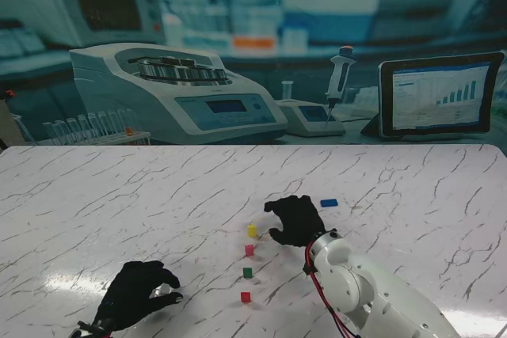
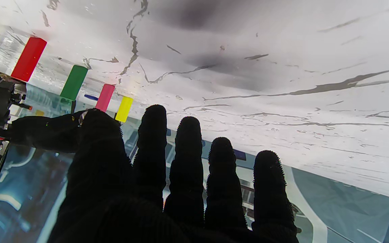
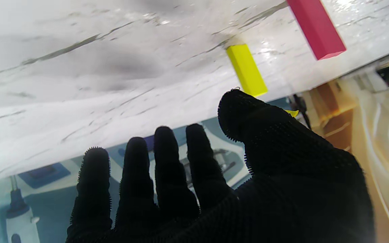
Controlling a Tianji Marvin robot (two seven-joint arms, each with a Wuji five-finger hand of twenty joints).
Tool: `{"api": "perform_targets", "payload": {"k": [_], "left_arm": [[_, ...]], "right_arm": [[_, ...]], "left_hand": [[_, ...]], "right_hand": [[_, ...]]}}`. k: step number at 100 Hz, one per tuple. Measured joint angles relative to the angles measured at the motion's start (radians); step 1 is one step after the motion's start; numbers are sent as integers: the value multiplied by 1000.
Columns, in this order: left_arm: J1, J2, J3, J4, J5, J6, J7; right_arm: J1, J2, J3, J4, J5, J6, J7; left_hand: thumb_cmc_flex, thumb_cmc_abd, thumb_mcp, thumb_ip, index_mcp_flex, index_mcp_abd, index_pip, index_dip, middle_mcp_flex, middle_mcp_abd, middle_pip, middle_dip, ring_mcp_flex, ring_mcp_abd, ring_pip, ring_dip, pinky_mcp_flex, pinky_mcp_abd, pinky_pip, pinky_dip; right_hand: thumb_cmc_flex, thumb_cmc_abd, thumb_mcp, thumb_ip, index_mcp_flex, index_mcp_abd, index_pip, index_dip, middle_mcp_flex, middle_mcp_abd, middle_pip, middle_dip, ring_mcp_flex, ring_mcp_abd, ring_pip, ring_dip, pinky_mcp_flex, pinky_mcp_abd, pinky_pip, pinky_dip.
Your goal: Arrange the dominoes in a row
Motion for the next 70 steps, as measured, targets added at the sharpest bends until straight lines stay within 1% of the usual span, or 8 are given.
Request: {"api": "perform_targets", "payload": {"k": [10,12,15,18,32,33,49,70], "left_arm": [[-2,0,2,0,2,1,1],[-3,0,2,0,2,1,1],[-4,0,3,0,2,2,1],[-5,0,4,0,3,2,1],[-9,1,9,0,6,5,2],[-9,1,9,0,6,5,2],[-11,1,11,-1,9,8,2],[-14,2,19,-6,10,20,-4]], "right_arm": [[-17,7,40,-17,-18,1,15],[-20,9,48,-20,-21,1,18],[-25,11,59,-25,-25,2,23],[-28,13,70,-29,-29,2,28],[-40,20,110,-33,-49,4,33],[-41,21,112,-33,-51,5,33],[-42,27,148,-31,-67,18,52],[-23,38,173,-8,-84,42,99]], "left_hand": [[0,0,0,0,0,0,0,0,0,0,0,0,0,0,0,0,0,0,0,0],[0,0,0,0,0,0,0,0,0,0,0,0,0,0,0,0,0,0,0,0],[0,0,0,0,0,0,0,0,0,0,0,0,0,0,0,0,0,0,0,0],[0,0,0,0,0,0,-1,0,0,0,0,0,0,0,0,0,0,0,0,0],[0,0,0,0,0,0,-4,0,0,0,0,0,0,0,0,0,0,0,0,0],[0,0,0,0,0,0,-5,0,0,0,0,0,0,0,0,0,0,0,0,0],[0,0,0,0,0,0,-10,0,0,0,0,0,0,0,0,0,0,0,0,0],[0,0,0,0,0,0,-11,0,0,0,0,0,0,0,0,0,0,0,0,0]], "right_hand": [[0,0,0,0,-14,1,-33,-24,-2,-2,-19,-24,-3,-9,-39,-24,0,0,-21,1],[0,0,0,0,-12,2,-34,-25,-16,-4,-42,-32,-11,-12,-52,-25,0,0,-21,1],[0,0,0,0,-12,2,-35,-26,-13,-6,-31,-33,-11,-13,-54,-26,0,0,-28,1],[0,0,0,0,-29,3,-41,-36,-24,-8,-59,-41,-11,-16,-66,-36,0,0,-31,1],[-12,0,-5,0,-51,7,-49,-51,-35,-20,-67,-58,-12,-37,-115,-53,1,0,-66,1],[-12,0,-5,0,-51,7,-49,-51,-38,-23,-87,-65,-12,-38,-116,-54,2,0,-67,1],[-12,0,-6,0,-61,7,-64,-73,-61,-38,-91,-86,-12,-60,-166,-82,17,0,-120,1],[-12,0,-6,0,-61,1,-71,-85,-61,-51,-91,-107,-23,-64,-170,-101,39,0,-141,4]]}}
